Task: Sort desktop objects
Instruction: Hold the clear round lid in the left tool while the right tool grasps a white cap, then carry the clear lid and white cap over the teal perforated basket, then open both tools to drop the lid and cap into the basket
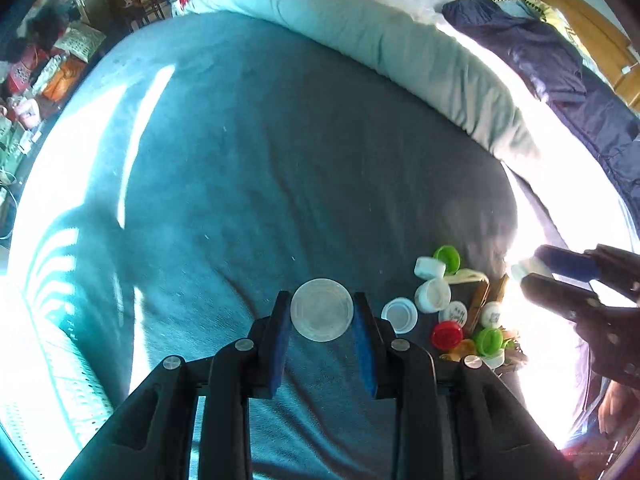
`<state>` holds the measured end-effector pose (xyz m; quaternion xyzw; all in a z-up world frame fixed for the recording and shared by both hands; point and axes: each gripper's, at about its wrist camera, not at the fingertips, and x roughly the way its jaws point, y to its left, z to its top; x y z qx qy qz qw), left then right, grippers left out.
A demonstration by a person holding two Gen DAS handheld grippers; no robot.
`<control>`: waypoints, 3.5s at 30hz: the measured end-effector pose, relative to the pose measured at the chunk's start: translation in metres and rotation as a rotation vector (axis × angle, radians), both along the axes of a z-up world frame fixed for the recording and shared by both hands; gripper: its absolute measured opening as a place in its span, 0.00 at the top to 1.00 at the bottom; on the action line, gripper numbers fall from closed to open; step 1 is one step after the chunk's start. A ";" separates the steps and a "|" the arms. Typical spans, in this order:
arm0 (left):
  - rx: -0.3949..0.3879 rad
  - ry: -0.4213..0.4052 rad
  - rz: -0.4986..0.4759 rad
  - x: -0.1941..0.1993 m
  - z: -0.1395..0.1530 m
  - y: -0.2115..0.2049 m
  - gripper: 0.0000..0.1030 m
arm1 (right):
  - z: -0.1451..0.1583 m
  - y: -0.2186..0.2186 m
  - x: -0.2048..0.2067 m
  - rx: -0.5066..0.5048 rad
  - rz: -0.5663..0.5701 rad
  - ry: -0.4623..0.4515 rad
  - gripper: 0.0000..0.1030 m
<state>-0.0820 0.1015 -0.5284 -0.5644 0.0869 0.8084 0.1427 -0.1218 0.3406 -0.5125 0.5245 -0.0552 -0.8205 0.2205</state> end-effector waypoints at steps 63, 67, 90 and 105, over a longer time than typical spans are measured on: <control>-0.068 0.129 0.399 0.042 0.114 -0.238 0.70 | 0.140 -0.262 0.033 -0.046 0.445 0.135 0.63; -0.072 0.125 0.424 0.048 0.114 -0.257 0.70 | 0.139 -0.280 0.035 -0.050 0.469 0.132 0.63; -0.108 0.056 0.591 0.072 0.083 -0.353 0.70 | 0.104 -0.385 0.044 0.032 0.595 0.027 0.63; -0.076 -0.025 0.629 0.069 0.045 -0.369 0.70 | 0.090 -0.410 0.047 0.085 0.633 -0.001 0.62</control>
